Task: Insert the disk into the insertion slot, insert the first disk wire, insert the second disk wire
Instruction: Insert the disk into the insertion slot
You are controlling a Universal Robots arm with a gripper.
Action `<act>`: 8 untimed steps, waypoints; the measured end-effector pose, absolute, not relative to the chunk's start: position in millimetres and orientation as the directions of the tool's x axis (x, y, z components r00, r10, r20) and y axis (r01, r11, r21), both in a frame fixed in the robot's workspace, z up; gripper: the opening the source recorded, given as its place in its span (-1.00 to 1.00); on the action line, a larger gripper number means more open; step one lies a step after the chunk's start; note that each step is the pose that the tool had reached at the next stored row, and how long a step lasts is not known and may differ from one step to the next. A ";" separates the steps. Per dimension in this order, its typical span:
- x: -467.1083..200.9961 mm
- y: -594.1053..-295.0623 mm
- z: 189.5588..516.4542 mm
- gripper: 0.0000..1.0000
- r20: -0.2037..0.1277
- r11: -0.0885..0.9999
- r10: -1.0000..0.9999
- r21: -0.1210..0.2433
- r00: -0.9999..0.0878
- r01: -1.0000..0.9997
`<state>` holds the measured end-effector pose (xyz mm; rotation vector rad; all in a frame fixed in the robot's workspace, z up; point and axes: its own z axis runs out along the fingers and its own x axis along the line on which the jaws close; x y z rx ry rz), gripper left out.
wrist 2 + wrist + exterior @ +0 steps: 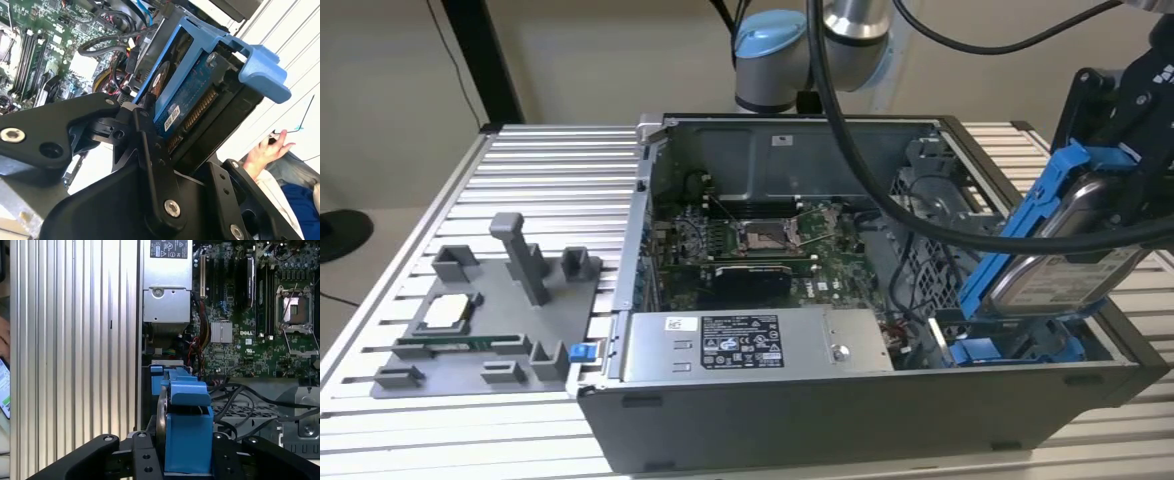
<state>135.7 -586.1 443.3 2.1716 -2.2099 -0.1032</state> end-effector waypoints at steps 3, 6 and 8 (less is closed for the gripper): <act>135.7 -586.1 443.1 -1.00 -0.017 0.017 -1.000 0.077 -0.018 -0.997; 135.7 -586.1 441.2 -1.00 -0.017 0.017 -1.000 0.077 -0.018 -0.997; 135.7 -586.1 441.1 -1.00 -0.017 0.017 -1.000 0.077 -0.018 -0.997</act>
